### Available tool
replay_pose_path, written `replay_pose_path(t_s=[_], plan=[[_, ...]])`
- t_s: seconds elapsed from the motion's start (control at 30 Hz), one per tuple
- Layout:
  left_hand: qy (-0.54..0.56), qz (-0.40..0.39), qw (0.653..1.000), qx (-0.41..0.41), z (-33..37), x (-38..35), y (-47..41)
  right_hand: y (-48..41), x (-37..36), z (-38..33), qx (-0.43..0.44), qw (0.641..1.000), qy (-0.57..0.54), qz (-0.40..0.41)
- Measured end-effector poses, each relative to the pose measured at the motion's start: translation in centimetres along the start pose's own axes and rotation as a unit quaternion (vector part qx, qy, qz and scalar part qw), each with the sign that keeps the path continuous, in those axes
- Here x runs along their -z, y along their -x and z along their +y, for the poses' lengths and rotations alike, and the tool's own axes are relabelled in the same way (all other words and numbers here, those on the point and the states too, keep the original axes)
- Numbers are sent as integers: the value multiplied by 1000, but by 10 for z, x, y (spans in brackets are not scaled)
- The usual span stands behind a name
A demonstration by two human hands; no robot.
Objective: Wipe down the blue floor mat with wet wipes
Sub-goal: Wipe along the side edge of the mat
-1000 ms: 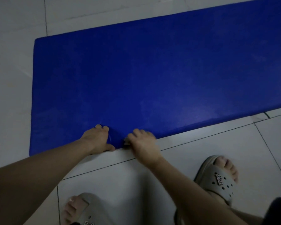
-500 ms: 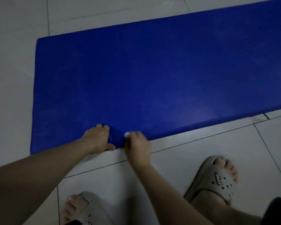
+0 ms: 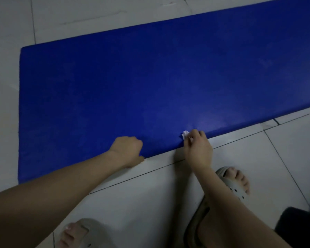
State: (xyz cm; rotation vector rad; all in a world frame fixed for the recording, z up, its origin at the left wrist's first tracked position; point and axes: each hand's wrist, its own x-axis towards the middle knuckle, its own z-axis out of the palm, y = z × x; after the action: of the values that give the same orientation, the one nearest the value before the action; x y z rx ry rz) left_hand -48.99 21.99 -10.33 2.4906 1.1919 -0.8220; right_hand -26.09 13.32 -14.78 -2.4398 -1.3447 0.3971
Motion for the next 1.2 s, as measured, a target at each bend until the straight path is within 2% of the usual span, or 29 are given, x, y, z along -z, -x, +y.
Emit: replay_pose_path(t_s=[0.1, 0.23, 0.4, 0.57, 0.7, 0.77, 0.83, 0.9, 0.97, 1.07, 1.2], plan=[[-34, 70, 996, -38, 26, -4, -12, 1, -1, 1, -52, 997, -56, -12], [-110, 77, 984, -117, 29, -14, -17, 8, -1, -3, -61, 994, -86, -18], [-69, 100, 986, -117, 18, -15, -3, 24, -10, -27, -55, 993, -106, -17], [-72, 22, 994, -79, -40, -45, 46, 65, -39, -71, 30, 992, -93, -79], [-56, -52, 997, -17, -69, -53, 70, 101, -65, -111, 119, 989, -53, -76], [-23, -37, 999, 8, -70, -45, 63, 109, -76, -124, 164, 983, -49, -69], [58, 1, 998, 22, -62, -38, 51, 107, -74, -123, 195, 977, -41, -73], [140, -13, 989, 34, -53, -34, 40, 96, -64, -108, 205, 976, -30, -65], [148, -50, 987, 43, -50, -32, 31, 79, -48, -82, 178, 983, -14, -36], [142, -96, 984, 45, -49, -27, 24, 56, -24, -38, 85, 996, -9, 1], [126, -88, 987, 49, -46, -29, 21, 53, -25, -37, -56, 998, -27, 21]])
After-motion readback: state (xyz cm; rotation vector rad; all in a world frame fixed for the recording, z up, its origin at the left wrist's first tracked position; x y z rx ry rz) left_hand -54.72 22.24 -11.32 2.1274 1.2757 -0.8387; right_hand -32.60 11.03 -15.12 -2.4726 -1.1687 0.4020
